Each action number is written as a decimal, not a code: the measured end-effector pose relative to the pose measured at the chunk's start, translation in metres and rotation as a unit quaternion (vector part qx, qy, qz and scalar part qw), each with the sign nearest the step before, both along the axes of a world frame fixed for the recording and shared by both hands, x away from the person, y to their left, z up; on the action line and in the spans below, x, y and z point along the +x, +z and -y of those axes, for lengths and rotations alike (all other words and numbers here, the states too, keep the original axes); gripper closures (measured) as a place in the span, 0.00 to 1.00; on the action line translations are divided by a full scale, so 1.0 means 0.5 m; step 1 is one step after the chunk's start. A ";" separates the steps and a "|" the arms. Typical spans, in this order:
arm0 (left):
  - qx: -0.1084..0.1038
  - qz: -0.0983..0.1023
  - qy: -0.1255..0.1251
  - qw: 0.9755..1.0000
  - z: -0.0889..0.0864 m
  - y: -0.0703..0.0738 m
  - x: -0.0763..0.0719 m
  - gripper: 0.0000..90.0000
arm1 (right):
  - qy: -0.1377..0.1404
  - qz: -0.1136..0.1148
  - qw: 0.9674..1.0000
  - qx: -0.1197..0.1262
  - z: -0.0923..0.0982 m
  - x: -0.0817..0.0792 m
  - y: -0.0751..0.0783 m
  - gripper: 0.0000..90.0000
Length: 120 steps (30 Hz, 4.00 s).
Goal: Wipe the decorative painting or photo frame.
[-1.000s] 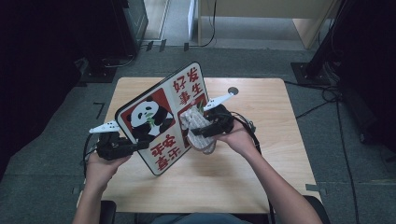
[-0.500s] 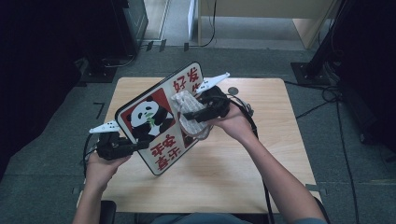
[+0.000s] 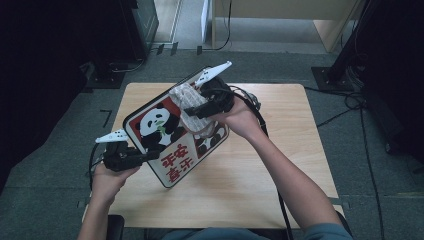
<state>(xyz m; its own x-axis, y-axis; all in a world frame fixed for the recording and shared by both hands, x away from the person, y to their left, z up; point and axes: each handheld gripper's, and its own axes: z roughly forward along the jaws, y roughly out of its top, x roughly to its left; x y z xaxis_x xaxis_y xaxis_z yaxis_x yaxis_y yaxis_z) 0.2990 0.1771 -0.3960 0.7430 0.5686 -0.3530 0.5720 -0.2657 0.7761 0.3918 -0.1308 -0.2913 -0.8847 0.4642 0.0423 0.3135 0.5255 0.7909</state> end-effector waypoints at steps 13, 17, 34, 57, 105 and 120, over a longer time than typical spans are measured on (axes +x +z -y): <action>-0.001 0.000 0.001 1.000 -0.001 -0.001 0.000 0.86 | 0.000 -0.016 1.000 0.002 0.005 -0.002 -0.046 0.48; -0.003 -0.001 0.002 1.000 -0.001 -0.001 0.000 0.86 | 0.002 -0.019 1.000 0.004 0.008 -0.003 -0.060 0.48; -0.004 -0.001 0.002 1.000 -0.001 -0.002 0.000 0.86 | 0.002 -0.037 0.999 0.000 0.016 -0.008 -0.100 0.47; -0.006 -0.002 0.000 1.000 -0.002 -0.002 0.000 0.86 | 0.005 -0.055 0.998 0.001 0.028 -0.019 -0.164 0.47; -0.010 -0.002 -0.004 1.000 -0.002 -0.003 -0.001 0.85 | 0.000 -0.100 0.995 -0.024 0.053 -0.049 -0.333 0.47; -0.009 -0.002 -0.004 1.000 -0.002 -0.003 0.000 0.85 | 0.000 -0.117 0.992 -0.051 0.054 -0.056 -0.369 0.47</action>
<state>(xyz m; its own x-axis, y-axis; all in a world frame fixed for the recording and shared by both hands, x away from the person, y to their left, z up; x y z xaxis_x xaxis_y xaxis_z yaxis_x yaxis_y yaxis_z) 0.2990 0.1781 -0.3973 0.7464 0.5557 -0.3662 0.5733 -0.2574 0.7779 0.3639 -0.1581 -0.4757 -0.8557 0.4771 0.2003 0.4832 0.5985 0.6390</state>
